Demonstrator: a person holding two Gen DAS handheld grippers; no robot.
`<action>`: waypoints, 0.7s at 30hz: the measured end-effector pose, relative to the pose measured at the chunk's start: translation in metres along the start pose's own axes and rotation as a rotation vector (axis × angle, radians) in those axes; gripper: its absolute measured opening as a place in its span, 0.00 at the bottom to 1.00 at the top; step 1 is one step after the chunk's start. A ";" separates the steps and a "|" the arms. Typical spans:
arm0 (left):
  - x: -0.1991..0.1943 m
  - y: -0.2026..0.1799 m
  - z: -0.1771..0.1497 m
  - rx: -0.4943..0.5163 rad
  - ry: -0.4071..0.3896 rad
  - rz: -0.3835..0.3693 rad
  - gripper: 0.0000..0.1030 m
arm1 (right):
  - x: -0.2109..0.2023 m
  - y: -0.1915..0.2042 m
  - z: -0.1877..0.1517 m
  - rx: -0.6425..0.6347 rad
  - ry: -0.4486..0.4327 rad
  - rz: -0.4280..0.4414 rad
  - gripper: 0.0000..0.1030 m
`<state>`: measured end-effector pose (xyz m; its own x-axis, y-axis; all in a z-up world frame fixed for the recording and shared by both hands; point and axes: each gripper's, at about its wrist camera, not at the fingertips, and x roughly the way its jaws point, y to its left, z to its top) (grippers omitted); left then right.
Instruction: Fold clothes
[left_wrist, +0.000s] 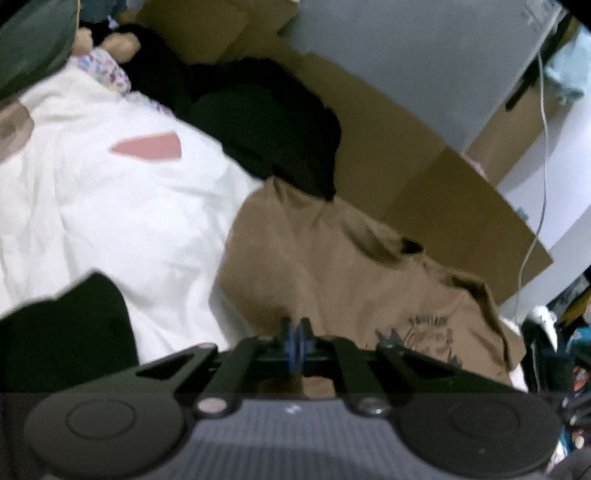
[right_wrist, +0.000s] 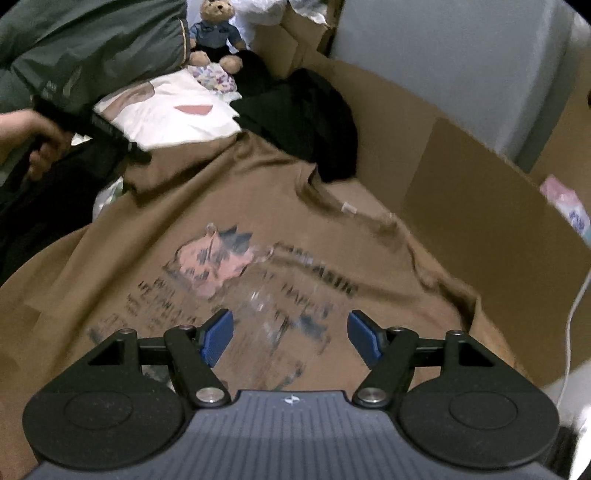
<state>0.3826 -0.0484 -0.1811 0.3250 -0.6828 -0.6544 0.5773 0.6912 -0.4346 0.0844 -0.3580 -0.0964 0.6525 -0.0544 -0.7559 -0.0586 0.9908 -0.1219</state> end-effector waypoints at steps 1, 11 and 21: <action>-0.005 0.002 0.006 -0.002 -0.014 0.000 0.02 | -0.001 0.001 -0.003 0.026 0.004 0.005 0.71; -0.042 0.029 0.049 -0.093 -0.168 0.077 0.02 | -0.008 0.024 -0.019 0.006 0.006 0.037 0.71; -0.049 0.057 0.054 -0.216 -0.211 0.211 0.36 | -0.004 0.030 -0.028 0.025 0.034 0.066 0.71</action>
<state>0.4398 0.0113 -0.1405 0.5801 -0.5379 -0.6117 0.3171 0.8408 -0.4387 0.0589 -0.3315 -0.1157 0.6218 0.0070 -0.7832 -0.0815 0.9951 -0.0558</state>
